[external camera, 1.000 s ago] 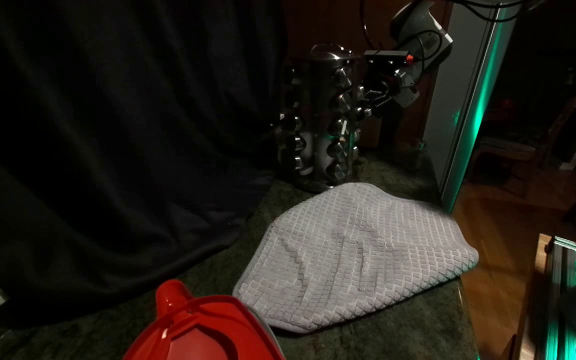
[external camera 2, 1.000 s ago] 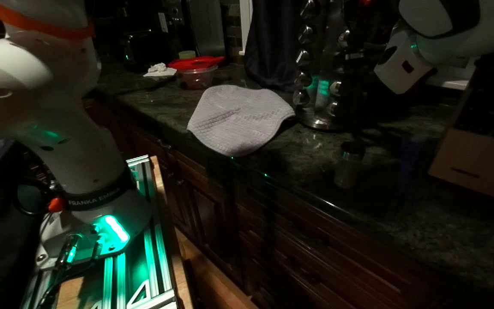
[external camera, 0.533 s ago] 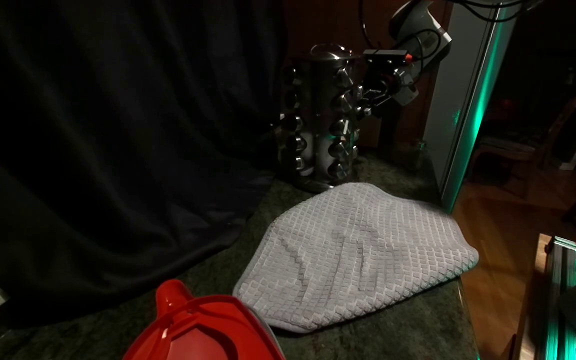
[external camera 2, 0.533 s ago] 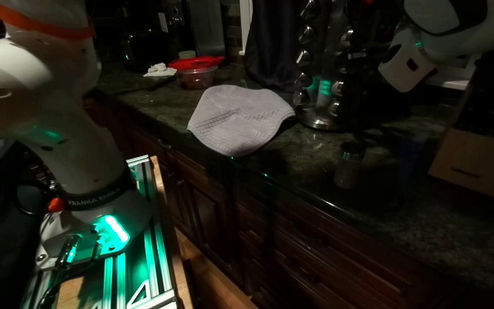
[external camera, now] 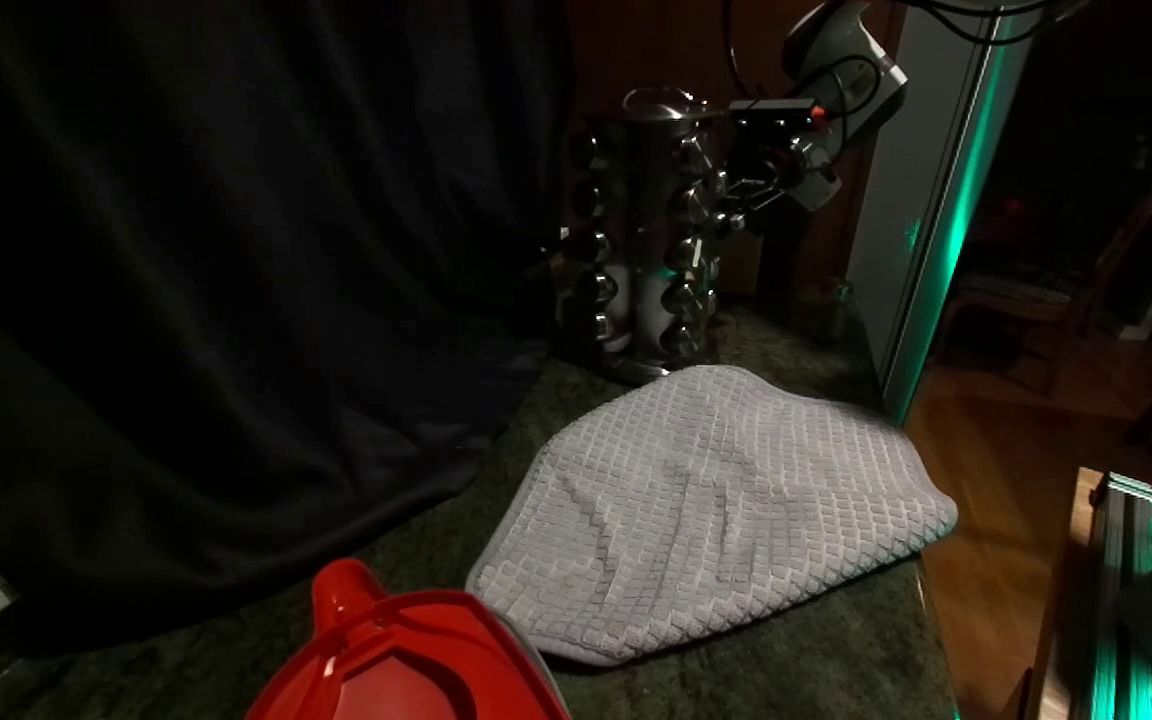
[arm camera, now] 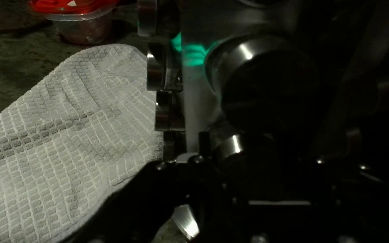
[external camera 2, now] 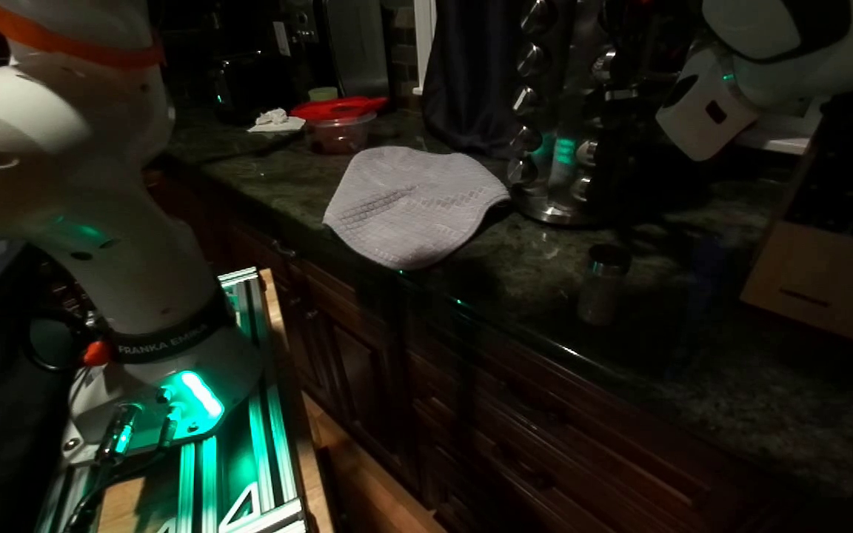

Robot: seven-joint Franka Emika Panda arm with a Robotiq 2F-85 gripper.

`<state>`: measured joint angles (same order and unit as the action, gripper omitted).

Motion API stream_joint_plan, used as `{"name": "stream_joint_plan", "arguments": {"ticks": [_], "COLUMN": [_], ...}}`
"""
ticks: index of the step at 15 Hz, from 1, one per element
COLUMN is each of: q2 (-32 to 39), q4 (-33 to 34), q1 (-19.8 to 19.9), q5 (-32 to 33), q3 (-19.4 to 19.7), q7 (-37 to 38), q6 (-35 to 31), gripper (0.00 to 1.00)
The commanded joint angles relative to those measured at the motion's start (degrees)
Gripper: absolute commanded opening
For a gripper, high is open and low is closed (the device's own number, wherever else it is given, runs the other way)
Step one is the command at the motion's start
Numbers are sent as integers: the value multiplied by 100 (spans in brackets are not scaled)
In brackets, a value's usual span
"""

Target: Take a jar out of the stand

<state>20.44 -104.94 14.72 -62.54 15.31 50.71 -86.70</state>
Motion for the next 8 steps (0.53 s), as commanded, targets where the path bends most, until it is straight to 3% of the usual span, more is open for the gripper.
{"name": "stream_joint_plan", "arguments": {"ticks": [1, 8], "q2": [-82, -212], "q4": [133, 251], "q1": [46, -7], "q5": [223, 840], "q3": [96, 80], "q7": [87, -251], "q6": [-38, -112], "gripper": [25, 25]}}
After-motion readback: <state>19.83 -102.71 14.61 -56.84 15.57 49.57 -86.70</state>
